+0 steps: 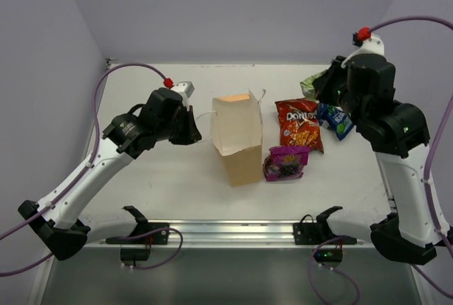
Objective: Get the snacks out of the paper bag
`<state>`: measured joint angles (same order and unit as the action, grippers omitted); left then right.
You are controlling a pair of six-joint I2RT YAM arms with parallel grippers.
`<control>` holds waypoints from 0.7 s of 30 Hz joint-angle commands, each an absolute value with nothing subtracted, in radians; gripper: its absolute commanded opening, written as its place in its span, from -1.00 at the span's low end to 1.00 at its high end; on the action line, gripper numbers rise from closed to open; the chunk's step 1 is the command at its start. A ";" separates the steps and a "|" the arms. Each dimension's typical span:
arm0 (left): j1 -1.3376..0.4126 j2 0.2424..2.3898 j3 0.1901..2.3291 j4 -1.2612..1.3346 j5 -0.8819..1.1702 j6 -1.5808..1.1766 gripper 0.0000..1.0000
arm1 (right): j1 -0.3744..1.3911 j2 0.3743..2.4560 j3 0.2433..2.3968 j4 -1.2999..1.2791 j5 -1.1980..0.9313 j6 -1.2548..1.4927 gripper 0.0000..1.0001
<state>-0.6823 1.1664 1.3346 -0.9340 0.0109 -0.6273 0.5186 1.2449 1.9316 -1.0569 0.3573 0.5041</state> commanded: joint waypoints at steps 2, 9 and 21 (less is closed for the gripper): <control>-0.686 1.178 1.405 -0.963 0.008 -0.626 -1.00 | 0.413 1.204 1.768 -1.048 0.371 0.511 -1.00; -0.684 1.210 1.492 -1.003 0.011 -0.621 -0.93 | 0.312 1.269 1.337 -0.983 0.338 0.583 -1.00; -0.686 1.264 1.583 -1.040 0.015 -0.594 -0.50 | 0.259 1.425 1.155 -0.861 0.256 0.607 -0.58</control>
<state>-0.6823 1.2514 1.5307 -1.0206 0.0113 -0.6228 0.2607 1.4147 1.1572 -0.9207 0.2798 0.5892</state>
